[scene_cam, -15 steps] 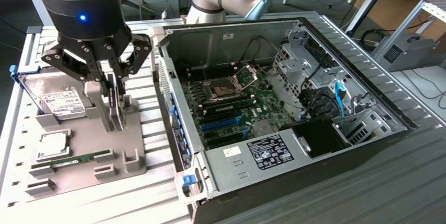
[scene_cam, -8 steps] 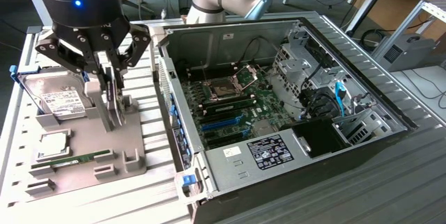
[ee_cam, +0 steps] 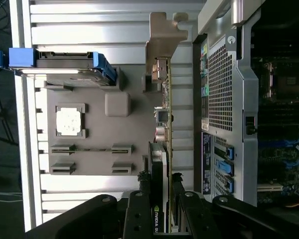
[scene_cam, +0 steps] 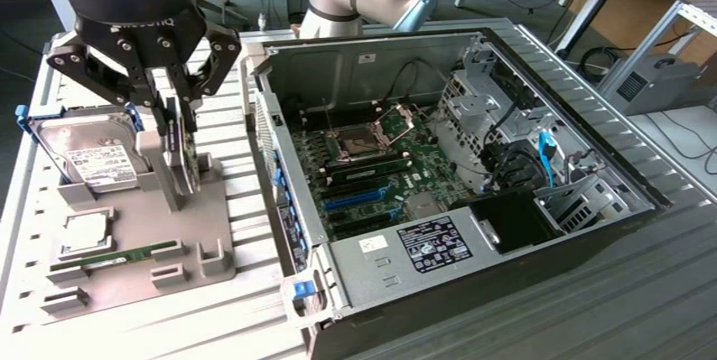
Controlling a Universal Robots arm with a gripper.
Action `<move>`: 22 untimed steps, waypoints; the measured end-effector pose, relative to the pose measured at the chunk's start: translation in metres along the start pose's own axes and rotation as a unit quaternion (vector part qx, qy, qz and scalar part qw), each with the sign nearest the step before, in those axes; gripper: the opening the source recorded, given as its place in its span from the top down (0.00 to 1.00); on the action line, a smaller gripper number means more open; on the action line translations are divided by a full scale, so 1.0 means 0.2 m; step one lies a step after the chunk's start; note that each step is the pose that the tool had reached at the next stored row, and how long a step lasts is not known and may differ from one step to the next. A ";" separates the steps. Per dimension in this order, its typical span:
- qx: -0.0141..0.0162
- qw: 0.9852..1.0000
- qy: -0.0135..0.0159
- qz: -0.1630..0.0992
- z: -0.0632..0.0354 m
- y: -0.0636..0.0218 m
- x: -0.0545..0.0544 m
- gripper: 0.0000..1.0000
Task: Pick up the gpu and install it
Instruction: 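Pick up the gpu and move the gpu toward the slot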
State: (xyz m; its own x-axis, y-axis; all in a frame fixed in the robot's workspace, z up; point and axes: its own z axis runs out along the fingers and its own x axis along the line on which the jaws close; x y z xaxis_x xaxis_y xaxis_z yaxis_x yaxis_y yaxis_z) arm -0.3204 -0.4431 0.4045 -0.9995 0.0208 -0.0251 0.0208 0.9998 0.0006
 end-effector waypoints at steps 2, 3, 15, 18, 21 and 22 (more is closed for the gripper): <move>0.001 1.000 0.000 0.000 -0.028 0.000 0.00 0.73; 0.001 1.000 0.000 0.000 -0.040 0.000 0.00 0.73; 0.003 1.000 0.000 0.000 -0.172 0.000 0.00 0.73; 0.003 1.000 0.000 0.000 -0.173 0.000 0.00 0.73; 0.003 1.000 0.000 0.000 -0.173 0.000 0.00 0.73; 0.003 1.000 0.000 0.000 -0.173 0.000 0.00 0.73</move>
State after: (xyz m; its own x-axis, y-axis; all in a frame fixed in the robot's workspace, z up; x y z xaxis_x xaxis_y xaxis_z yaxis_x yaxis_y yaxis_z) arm -0.3203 -0.4431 0.4392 -0.9995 0.0206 -0.0253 0.0208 0.9998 -0.0056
